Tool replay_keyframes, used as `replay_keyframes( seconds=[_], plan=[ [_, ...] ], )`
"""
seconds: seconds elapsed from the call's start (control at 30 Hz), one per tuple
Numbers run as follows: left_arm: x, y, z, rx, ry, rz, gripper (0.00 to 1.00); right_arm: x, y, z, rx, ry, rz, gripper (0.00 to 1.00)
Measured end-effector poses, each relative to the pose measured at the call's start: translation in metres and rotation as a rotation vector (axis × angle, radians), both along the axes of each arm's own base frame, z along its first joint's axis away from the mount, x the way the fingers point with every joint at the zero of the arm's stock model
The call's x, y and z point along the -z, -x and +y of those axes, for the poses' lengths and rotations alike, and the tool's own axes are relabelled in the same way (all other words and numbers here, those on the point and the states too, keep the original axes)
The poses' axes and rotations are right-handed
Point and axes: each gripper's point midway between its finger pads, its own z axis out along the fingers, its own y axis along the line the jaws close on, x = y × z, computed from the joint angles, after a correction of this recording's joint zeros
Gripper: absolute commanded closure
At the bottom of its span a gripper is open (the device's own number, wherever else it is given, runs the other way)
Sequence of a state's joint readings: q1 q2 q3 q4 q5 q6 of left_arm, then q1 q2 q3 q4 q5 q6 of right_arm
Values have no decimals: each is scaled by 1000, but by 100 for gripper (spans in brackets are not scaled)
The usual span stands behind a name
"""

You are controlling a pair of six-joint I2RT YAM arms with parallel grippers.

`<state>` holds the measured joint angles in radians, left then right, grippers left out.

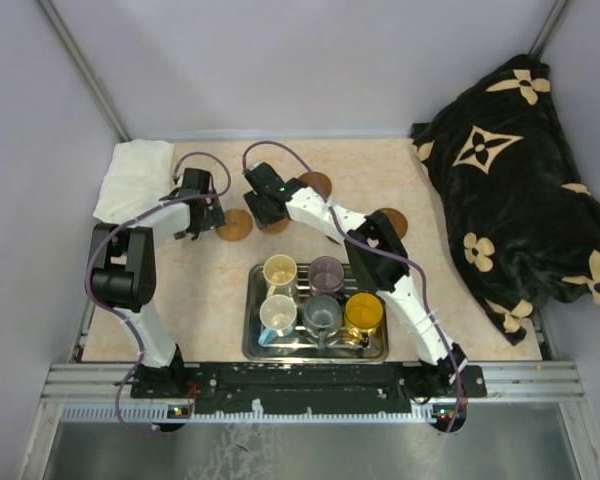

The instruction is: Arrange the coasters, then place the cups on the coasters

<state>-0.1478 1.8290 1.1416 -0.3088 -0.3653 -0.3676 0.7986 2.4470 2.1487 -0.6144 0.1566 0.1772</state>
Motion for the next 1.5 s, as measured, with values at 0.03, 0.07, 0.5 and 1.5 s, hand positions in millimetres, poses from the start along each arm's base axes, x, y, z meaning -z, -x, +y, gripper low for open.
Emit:
replay_keyframes(
  seconds=[0.03, 0.07, 0.5, 1.5],
  plan=[
    [-1, 0, 0, 1, -2, 4, 0, -2, -1, -1, 3, 4, -8, 44],
    [-1, 1, 0, 4, -3, 7, 0, -5, -3, -3, 8, 8, -19, 44],
    [-33, -26, -2, 35, -19, -60, 0, -52, -9, -80, 160, 29, -98, 46],
    [-60, 7, -53, 238, 235, -161, 0, -1, 5, -211, 438, 91, -13, 71]
  ],
)
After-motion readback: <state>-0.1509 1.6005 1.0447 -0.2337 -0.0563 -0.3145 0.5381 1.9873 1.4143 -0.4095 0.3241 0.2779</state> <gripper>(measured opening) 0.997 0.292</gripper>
